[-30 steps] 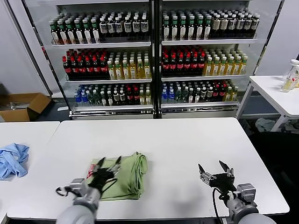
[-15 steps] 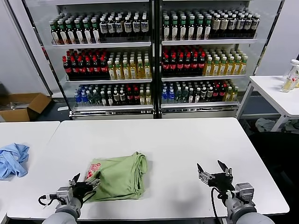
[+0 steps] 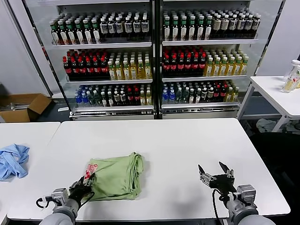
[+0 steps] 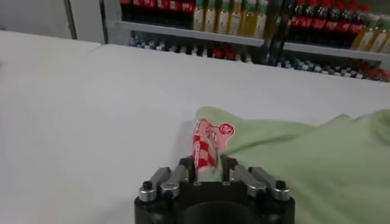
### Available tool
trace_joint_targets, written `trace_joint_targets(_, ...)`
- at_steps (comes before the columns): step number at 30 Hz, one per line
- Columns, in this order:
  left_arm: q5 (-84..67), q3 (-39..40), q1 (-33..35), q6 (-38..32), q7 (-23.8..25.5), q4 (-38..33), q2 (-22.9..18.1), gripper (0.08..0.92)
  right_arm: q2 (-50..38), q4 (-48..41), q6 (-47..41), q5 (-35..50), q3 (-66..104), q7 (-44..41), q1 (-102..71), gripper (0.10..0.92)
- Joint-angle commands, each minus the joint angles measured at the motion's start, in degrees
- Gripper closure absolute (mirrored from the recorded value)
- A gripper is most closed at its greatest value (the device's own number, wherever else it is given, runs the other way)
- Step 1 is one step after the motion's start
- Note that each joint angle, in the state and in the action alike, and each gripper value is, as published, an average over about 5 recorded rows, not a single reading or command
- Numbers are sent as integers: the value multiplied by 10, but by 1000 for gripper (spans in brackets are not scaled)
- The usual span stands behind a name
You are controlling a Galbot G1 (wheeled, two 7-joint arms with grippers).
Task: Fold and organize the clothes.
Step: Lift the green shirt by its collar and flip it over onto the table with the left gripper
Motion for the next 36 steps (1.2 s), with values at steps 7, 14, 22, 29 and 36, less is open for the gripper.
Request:
trace_joint_targets(7,-154,-141,23,-8,38,-92,48,841,-11,6,0,7,15,-1,-2,203)
trace_joint_targets(14,-362,-396,60,48,34,-77,151,886,-14,4,3,17,24,-4,-1,203)
trace_joint_targets(22,-369,-285,29,48,-16,-120,156,886,-17,6,4,17,30,-5,-8,203)
trace_joint_targets(29,-61,151,-6,47,10,-200,-57,886,-23,19,4,16,46,-4,-31,203)
trace_joint_targets(36,28,260,-44,46,23,-148,-175,886,-25,32,4,15,60,-3,-47,203)
